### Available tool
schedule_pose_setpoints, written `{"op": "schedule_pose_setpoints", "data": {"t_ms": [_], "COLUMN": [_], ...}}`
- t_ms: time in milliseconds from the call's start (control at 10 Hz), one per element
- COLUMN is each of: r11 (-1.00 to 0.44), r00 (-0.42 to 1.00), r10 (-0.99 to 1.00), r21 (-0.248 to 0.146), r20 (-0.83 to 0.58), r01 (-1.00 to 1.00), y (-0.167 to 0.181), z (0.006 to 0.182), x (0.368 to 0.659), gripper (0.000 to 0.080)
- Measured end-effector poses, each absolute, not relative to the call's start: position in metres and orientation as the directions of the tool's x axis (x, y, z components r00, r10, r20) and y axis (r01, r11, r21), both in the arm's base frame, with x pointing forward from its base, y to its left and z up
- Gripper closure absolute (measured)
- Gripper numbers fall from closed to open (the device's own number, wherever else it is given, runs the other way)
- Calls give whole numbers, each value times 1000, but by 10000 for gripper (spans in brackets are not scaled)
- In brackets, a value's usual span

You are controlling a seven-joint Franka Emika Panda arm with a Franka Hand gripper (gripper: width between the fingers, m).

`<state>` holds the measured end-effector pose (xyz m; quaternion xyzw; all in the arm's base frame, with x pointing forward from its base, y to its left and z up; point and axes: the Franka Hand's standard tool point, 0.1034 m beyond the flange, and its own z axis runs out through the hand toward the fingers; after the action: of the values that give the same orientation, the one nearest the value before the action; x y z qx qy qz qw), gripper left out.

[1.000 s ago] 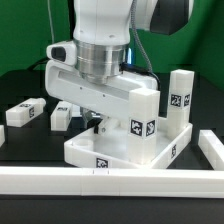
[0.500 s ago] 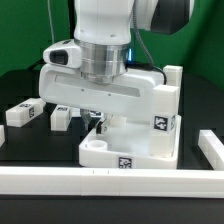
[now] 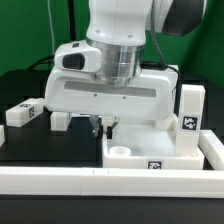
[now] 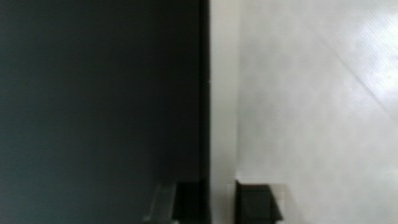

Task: Assemble desk

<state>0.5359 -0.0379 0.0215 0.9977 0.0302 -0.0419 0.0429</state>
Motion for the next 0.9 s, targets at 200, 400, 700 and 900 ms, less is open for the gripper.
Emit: {"op": "schedule_pose_setpoints", "data": {"t_ms": [200,400,700,900], "r11": [-977,-947,-863,-790], "r00": [977,946,863,790], "r10": [189,303,489,598], "r21": [78,75,76,66], "r20": [-99,-110,-124,-135], "r01": [197,312,500,609], "y": [-41,-40,-34,-34], "z": [22,22,21,21], "x": [536,538,548,551], "gripper": [733,733,735,735]}}
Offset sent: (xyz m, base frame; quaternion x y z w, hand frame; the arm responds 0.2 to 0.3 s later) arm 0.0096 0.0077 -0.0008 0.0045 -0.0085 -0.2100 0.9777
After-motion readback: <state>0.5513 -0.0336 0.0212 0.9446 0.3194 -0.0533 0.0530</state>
